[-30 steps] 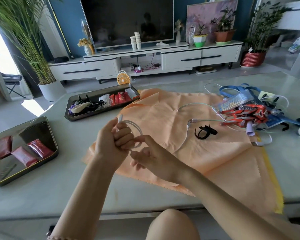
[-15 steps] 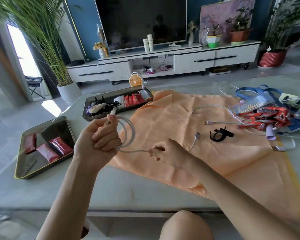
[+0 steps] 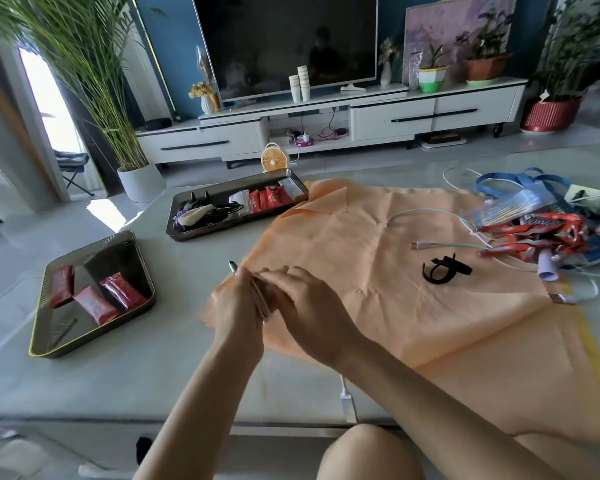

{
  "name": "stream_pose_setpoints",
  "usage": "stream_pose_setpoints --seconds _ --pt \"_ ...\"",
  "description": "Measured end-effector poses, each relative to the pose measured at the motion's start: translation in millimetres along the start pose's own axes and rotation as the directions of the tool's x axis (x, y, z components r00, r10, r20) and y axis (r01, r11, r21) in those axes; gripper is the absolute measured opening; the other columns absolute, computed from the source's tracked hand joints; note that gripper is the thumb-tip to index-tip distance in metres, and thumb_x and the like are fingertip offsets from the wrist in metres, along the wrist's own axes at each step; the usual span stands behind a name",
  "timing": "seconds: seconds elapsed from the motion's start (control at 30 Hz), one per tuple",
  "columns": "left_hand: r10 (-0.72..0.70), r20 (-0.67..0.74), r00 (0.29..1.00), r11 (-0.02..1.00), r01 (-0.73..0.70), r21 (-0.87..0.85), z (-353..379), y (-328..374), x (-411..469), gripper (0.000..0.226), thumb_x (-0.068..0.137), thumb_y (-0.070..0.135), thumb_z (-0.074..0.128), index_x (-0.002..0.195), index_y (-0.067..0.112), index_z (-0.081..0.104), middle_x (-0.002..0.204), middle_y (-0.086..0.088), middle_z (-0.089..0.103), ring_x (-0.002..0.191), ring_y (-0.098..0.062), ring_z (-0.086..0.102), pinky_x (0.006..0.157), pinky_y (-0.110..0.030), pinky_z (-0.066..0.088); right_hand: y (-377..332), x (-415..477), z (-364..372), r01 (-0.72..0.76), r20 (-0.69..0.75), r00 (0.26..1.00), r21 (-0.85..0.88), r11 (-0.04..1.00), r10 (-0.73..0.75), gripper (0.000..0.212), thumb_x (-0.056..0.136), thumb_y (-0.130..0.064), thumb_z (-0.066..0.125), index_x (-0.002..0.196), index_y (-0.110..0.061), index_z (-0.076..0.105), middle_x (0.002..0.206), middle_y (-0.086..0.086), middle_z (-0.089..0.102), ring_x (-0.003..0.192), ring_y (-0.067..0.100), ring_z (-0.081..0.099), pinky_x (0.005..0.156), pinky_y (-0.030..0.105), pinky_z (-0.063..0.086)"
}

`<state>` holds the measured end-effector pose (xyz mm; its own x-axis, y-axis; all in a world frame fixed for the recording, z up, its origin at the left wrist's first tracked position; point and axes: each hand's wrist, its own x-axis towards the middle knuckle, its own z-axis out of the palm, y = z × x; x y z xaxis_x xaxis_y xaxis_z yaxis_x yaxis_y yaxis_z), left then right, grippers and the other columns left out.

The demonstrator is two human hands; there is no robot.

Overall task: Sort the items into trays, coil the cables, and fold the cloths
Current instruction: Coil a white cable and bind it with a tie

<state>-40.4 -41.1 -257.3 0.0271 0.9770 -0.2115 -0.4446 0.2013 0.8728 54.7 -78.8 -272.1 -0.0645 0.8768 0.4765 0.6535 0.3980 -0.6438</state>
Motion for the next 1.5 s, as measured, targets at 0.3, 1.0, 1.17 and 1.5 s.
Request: stream_pose_setpoints --seconds 0.3,1.0,1.17,1.5 --pt "-0.071 0.257 0.964 0.805 0.208 -0.556 1 37 12 0.023 0.076 0.007 0.039 0.055 0.016 0.039 0.038 0.008 0.029 0.032 -0.005 0.031 0.037 -0.015 0.03 4 -19 -9 -0.018 0.072 0.997 0.039 0.999 0.015 0.025 0.1 -0.025 0.041 0.098 -0.008 0.061 0.094 0.005 0.056 0.082 0.021 0.052 0.076 0.034 0.04" --pt "-0.282 0.36 0.89 0.958 0.281 0.054 56 -49 -41 0.04 0.096 0.027 0.035 0.058 0.016 0.044 0.038 0.006 0.027 0.03 -0.006 0.027 0.033 -0.013 0.027 24 -40 -48 -0.388 -0.21 0.866 0.291 0.874 0.455 0.019 0.099 -0.022 0.04 0.092 -0.014 0.056 0.077 0.0 0.063 0.069 0.015 0.056 0.064 0.028 0.046" --pt "-0.114 0.256 0.96 0.918 0.004 0.396 53 -54 -42 0.042 0.1 0.032 0.038 0.083 0.011 0.069 0.069 -0.01 0.064 0.058 -0.014 0.062 0.057 -0.029 0.052 29 -43 -57 -0.282 -0.264 0.913 0.144 0.948 0.312 0.025 0.095 -0.024 0.051 0.082 -0.008 0.065 0.073 0.002 0.066 0.068 0.01 0.057 0.064 0.022 0.042" --pt "-0.212 0.125 0.969 0.972 0.223 -0.08 61 -63 -49 0.042 0.098 0.037 0.036 0.07 0.012 0.053 0.057 -0.005 0.046 0.054 -0.015 0.045 0.056 -0.029 0.037 32 -47 -50 -0.28 -0.178 0.924 0.291 0.915 0.339 0.025 0.097 -0.025 0.048 0.079 -0.013 0.062 0.069 0.002 0.066 0.064 0.009 0.06 0.062 0.026 0.049"
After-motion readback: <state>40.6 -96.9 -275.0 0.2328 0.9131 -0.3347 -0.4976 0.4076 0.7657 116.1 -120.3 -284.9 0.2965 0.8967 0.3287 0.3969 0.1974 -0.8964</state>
